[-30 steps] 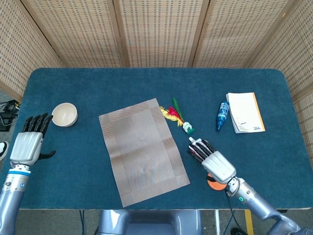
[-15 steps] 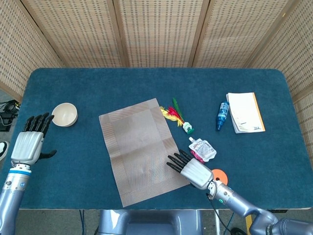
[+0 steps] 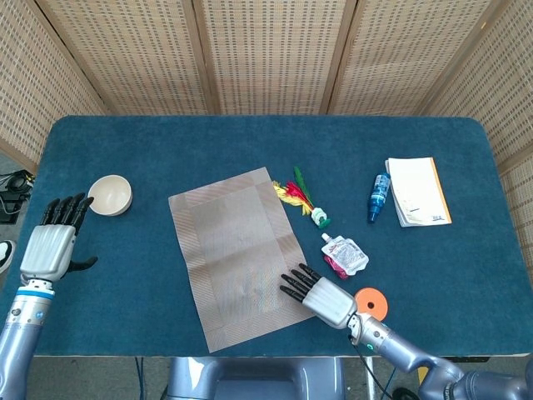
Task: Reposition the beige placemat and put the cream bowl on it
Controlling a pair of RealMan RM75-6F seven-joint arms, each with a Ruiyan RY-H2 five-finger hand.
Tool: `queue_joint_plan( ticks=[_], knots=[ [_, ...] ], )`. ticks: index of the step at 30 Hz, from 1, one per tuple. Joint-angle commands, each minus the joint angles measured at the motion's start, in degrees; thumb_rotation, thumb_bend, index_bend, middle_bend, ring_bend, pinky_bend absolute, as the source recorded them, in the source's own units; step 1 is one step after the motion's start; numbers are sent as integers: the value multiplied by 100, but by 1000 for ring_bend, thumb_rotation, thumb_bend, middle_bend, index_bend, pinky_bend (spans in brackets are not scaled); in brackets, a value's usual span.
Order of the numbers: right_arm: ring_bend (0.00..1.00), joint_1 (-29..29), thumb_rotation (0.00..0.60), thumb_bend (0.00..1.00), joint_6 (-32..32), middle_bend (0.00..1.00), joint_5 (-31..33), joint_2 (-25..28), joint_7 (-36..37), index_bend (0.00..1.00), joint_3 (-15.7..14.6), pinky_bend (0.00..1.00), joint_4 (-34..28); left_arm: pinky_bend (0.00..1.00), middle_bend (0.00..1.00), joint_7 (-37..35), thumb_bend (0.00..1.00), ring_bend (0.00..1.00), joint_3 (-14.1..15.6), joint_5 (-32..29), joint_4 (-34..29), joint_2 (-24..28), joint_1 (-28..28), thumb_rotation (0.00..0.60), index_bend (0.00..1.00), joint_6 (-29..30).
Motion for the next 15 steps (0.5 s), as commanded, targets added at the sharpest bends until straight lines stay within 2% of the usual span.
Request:
queue_joint_plan(
  ticks=[1,15],
  knots=[
    [0,6,600,0,9,0,0,-45,7,75,-32,0,48,0,0,0,0,0,-6,-3,-7,4,4,600,0,3],
    [0,91,600,0,123,0,42,-476,146,77,51,0,582,0,0,-10,0,0,-6,-21,-11,11,0,600,0,-64]
  ],
)
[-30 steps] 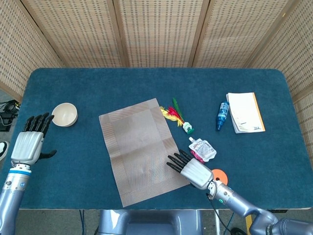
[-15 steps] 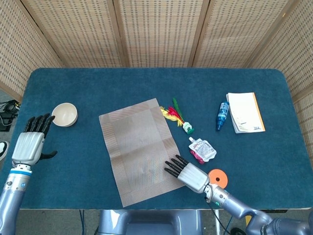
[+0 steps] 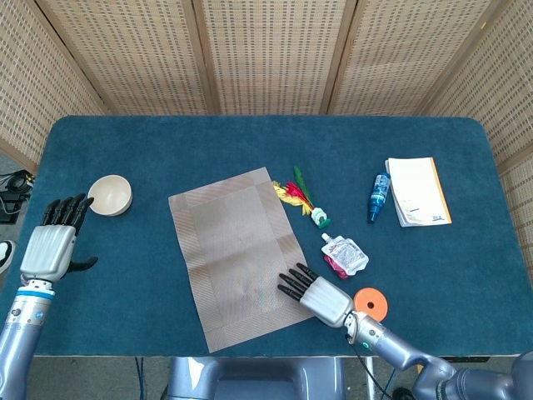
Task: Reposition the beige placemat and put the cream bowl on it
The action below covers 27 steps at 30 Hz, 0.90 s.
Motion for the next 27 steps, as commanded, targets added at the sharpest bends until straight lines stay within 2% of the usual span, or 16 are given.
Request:
queue_joint_plan(
  ticks=[1,6,11,16,22,27],
  knots=[
    [0,50,600,0,65,0,3,-107,101,80,59,0,98,0,0,9,0,0,-2,-3,1,-4,-2,600,0,-3],
    [0,125,600,18,87,0,28,-153,210,96,118,0,121,0,0,32,0,0,-1,-15,0,-17,-5,600,0,-16],
    [0,200,600,304,67,0,79,-176,242,132,173,0,129,0,0,53,0,0,3,-13,-5,-27,-7,600,0,-26],
    [0,234,600,486,111,0,106,-191,302,187,193,0,130,0,0,46,0,0,-1,-19,-5,-23,-10,600,0,-43],
    [0,268,600,582,88,0,72,-126,372,261,89,0,98,0,0,43,0,0,8,-8,2,-22,-18,600,0,-72],
    [0,283,600,603,104,0,21,-86,405,315,13,0,98,0,0,42,0,0,15,11,-8,-24,-18,600,0,-76]
  ],
)
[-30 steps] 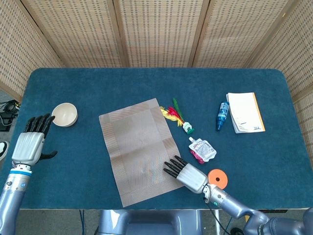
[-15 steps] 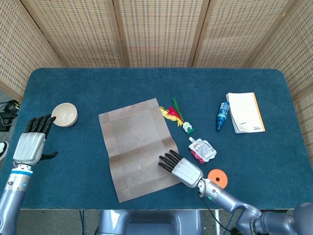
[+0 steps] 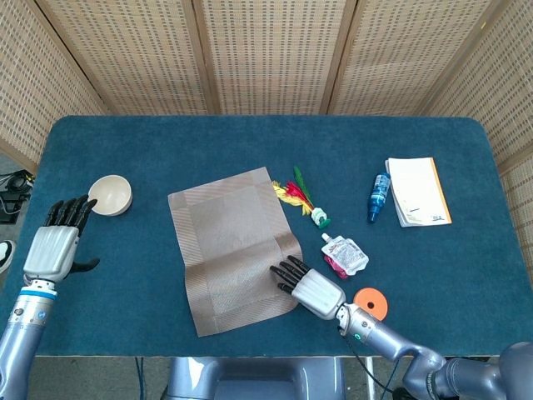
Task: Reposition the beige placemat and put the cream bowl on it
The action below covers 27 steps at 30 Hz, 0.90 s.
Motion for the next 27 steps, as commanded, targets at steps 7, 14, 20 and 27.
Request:
queue_joint_plan(
  ticks=[7,14,20,27],
  knots=[
    [0,31,600,608,66,0,-64,55,238,474,-104,0,83,0,0,12,0,0,17,29,-12,0,2,600,0,-6],
    [0,70,600,620,196,0,-170,44,467,621,-184,0,233,0,0,57,0,0,32,25,-19,-13,-3,600,0,-29],
    [0,76,600,629,362,0,-274,15,618,718,-230,0,309,0,0,74,0,0,35,27,-18,-18,-5,600,0,-34],
    [0,59,600,629,762,0,-618,83,747,729,-371,0,360,0,0,94,0,0,33,8,-2,-24,-10,600,0,-45]
  ],
)
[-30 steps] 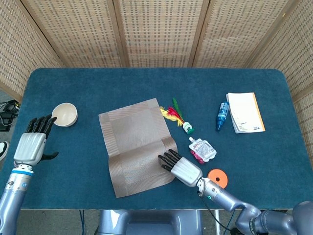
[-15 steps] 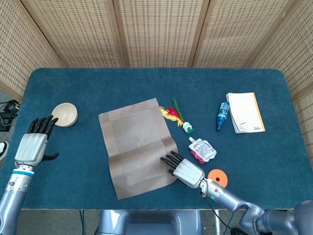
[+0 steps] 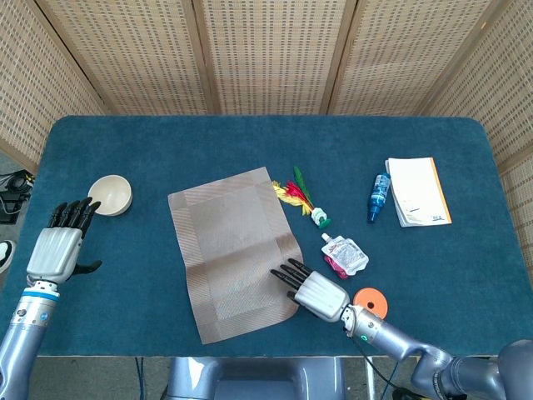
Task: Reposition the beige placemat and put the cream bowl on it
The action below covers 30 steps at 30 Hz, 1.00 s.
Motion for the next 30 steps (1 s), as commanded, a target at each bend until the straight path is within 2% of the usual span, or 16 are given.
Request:
queue_joint_plan(
  ticks=[1,4,6,10,16,23,28,30],
  knots=[
    [0,-16,600,629,193,0,-173,66,-15,731,-73,0,23,0,0,6,0,0,-1,-10,3,-5,-2,600,0,-6],
    [0,-20,600,629,355,0,-330,240,-191,736,-111,0,-24,0,0,18,0,0,4,-9,-1,-9,-3,600,0,-10],
    [0,-63,600,628,691,0,-580,685,-467,739,-172,0,-186,0,0,34,0,0,9,4,-14,-8,1,600,0,4],
    [0,-101,600,629,918,0,-820,1293,-822,746,-265,0,-453,0,0,60,0,0,8,-8,-16,-21,6,600,0,17],
    [0,12,600,626,972,9,-1012,2039,-1461,750,-119,0,-443,0,0,162,0,0,21,-17,-32,-51,-5,600,0,18],
    [0,374,600,595,864,49,-1263,2380,-1638,763,81,0,155,0,0,227,0,0,25,-21,-63,-59,0,600,0,45],
    [0,712,600,582,680,49,-1435,2390,-1707,763,204,0,670,0,0,243,0,0,26,-32,-68,-61,-1,600,0,43],
    [0,1037,600,575,358,48,-1596,2345,-1924,764,270,0,1184,0,0,242,0,0,25,-49,-61,-61,1,600,0,39]
  ],
)
